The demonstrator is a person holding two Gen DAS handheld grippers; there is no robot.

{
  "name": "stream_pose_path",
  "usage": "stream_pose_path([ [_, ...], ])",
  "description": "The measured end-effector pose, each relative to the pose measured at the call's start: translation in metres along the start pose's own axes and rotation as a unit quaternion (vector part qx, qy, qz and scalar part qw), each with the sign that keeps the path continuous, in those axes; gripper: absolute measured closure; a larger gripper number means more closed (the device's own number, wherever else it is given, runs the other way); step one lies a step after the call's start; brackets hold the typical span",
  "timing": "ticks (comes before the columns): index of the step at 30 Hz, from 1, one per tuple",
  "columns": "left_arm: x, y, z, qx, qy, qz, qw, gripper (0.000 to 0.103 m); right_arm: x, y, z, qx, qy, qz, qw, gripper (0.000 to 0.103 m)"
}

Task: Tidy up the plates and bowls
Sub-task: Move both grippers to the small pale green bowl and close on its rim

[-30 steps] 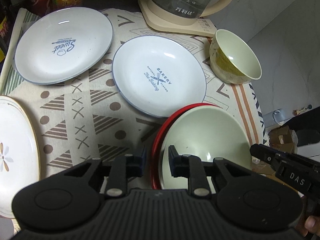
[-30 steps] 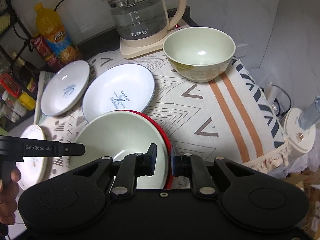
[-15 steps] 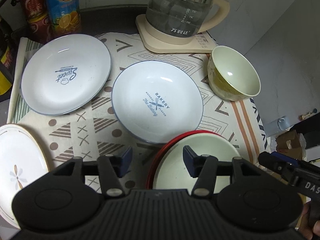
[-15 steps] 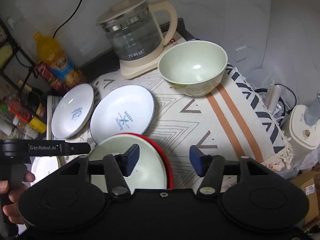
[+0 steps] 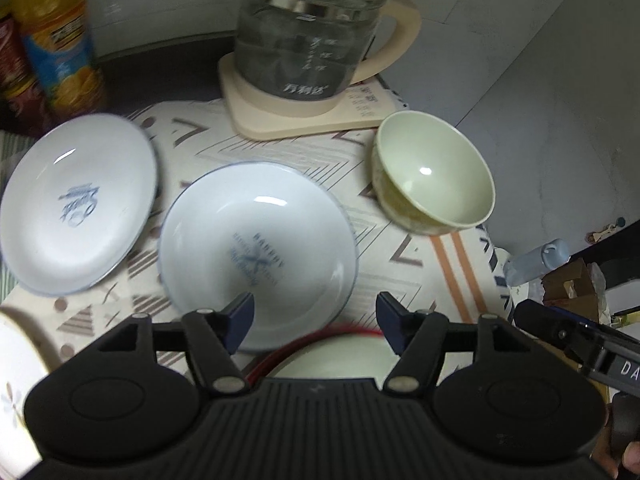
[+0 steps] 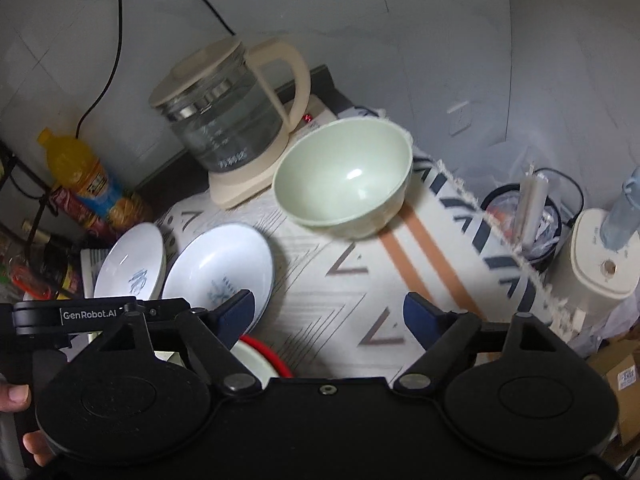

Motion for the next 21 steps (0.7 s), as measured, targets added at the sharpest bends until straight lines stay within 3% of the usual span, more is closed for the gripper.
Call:
stream_pose_path([
  [12, -0.049, 0.047, 0.027, -0.007, -0.016, -0.002, 0.9998, 0.038, -0.048, 0.026, 0.015, -0.015, -0.022, 0.035, 0.999, 0.025],
  [21, -0.064, 0.058, 0.055, 0.004, -0.014, -0.015, 0.9998, 0.038, -0.072, 0.040, 0.031, -0.016, -0.015, 0.054, 0.998, 0.034],
])
Point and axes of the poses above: each gripper's, at about its wrist camera, not at the fingertips, and z roughly the way its jaws point, x to its left, y to its top, the point moved 8 cm from there along z, roughly the way its jaws point, and after that the axes turned 11 degrees about y, right-handed, at the moved point
